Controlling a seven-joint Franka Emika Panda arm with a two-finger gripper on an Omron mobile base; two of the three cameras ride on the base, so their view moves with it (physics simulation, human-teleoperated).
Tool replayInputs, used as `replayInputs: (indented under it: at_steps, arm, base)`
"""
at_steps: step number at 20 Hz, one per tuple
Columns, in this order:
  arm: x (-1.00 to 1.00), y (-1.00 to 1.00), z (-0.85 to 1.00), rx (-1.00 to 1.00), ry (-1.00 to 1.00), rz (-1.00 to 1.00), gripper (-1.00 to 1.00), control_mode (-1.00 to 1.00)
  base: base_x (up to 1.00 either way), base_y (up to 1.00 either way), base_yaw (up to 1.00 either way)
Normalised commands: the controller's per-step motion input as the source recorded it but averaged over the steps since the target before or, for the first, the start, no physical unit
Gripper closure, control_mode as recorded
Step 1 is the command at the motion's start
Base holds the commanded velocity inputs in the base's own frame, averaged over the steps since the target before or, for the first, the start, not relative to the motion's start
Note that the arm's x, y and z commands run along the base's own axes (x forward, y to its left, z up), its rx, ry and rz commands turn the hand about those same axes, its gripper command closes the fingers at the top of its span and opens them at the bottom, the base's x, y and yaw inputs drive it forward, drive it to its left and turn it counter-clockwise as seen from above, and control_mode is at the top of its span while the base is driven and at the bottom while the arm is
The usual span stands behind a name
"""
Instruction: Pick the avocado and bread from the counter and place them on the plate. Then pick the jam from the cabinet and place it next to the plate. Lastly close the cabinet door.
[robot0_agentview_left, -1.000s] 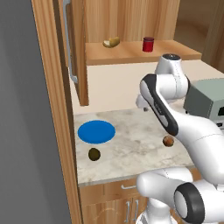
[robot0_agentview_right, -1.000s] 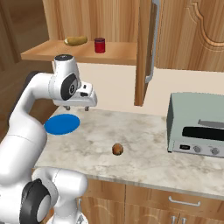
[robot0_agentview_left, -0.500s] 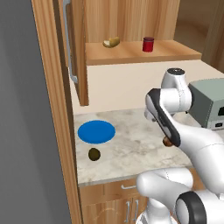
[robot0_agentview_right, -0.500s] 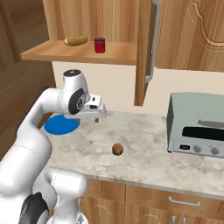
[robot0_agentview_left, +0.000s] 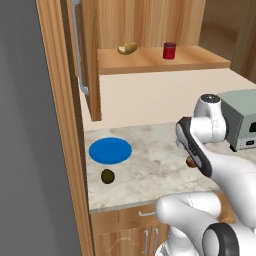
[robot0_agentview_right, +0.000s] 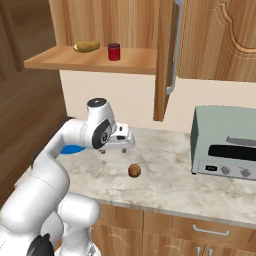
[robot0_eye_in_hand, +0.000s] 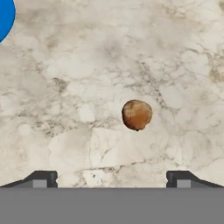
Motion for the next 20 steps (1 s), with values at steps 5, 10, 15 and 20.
replayInputs:
  at_steps: [5, 10, 15, 20]
  arm:
    - [0.0, -0.4, -0.38, -0.01, 0.0, 0.0, -1.0, -1.0]
    - [0.16, -0.25, -0.34, -0.02, 0.0, 0.0, -1.0, -1.0]
    - [0.28, -0.19, -0.35, -0.01, 0.0, 0.0, -1.0, -1.0]
    - [0.23, -0.16, -0.35, 0.0, 0.0, 0.0, -1.0, -1.0]
  base:
    - [0.0, 0.0, 0.0]
    - [0.0, 0.0, 0.0]
    - [0.0, 0.0, 0.0]
    - [0.0, 0.0, 0.0]
